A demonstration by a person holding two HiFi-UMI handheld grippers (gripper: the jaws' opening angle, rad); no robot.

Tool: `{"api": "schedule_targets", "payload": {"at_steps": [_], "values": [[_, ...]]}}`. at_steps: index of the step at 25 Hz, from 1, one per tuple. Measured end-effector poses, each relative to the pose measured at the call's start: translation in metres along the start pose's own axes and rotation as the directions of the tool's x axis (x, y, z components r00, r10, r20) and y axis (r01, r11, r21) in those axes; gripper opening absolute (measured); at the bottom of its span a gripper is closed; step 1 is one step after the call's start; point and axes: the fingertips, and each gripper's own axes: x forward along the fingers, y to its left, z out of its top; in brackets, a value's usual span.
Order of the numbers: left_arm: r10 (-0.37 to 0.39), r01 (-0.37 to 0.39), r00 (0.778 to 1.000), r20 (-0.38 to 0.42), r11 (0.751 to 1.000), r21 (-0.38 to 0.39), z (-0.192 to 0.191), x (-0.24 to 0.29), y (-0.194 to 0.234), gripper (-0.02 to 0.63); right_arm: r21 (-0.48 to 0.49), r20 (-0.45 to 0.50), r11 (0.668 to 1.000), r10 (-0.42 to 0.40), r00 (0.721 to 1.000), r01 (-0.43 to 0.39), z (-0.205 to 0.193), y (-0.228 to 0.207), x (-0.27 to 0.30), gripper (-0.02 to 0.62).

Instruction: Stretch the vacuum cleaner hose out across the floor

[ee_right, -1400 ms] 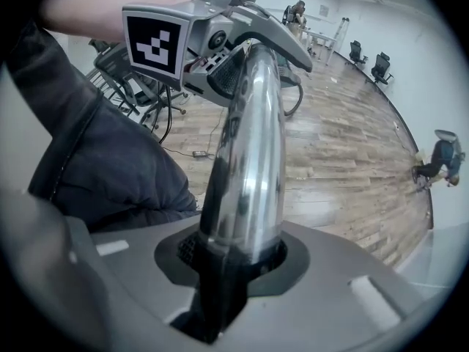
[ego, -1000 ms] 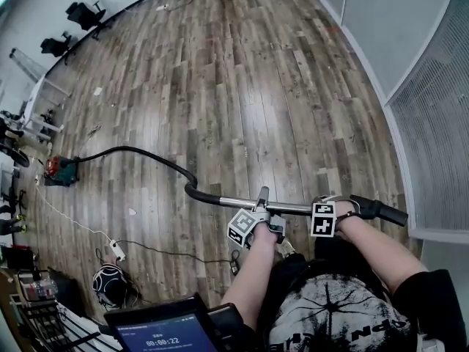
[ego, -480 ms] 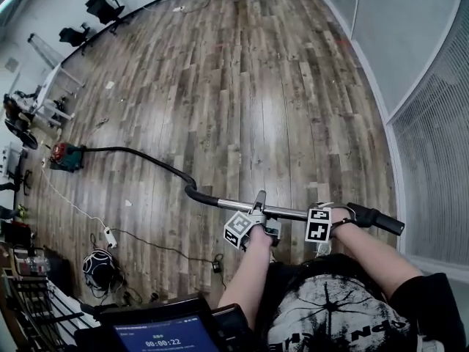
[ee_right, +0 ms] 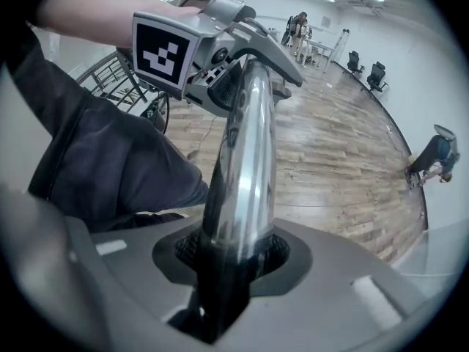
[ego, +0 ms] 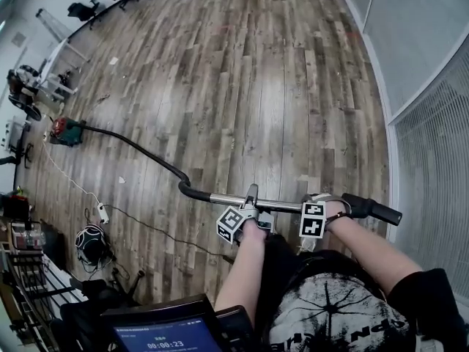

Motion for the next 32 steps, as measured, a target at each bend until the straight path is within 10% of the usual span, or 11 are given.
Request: {"api": "schedule_targets", "payload": {"at_steps": [12,20,26,32], "values": [[0.066,-0.066,0.991,-0.114,0.998,0.009,-0.001,0.085,0.017,0.087,0.107,-0.015,0.994,-0.027,1.000,0.028,-0.014,-0.061,0.026,0.121],[0.142,-0.083,0.906,-0.400,0.984,0.160,-0.066,0.122,0.022,0.177,0.135,-0.033,0.990,-0.042,0.999,0.046,-0.063,-0.092,0.024,0.118],[0.130,-0.063,0.908,-0.399,0.982,0.177,-0.104,0.105,0.029,0.212,0.131,-0.008,0.991,-0.028,1.000,0.029,-0.100,-0.096,0.038,0.118],[0.164,-0.052,0.902,-0.398,0.959,0.278,-0.146,0.102,0.055,0.023,0.155,-0.012,0.988,0.001,1.000,0.000,-0.157,-0.104,0.081,0.118]]}}
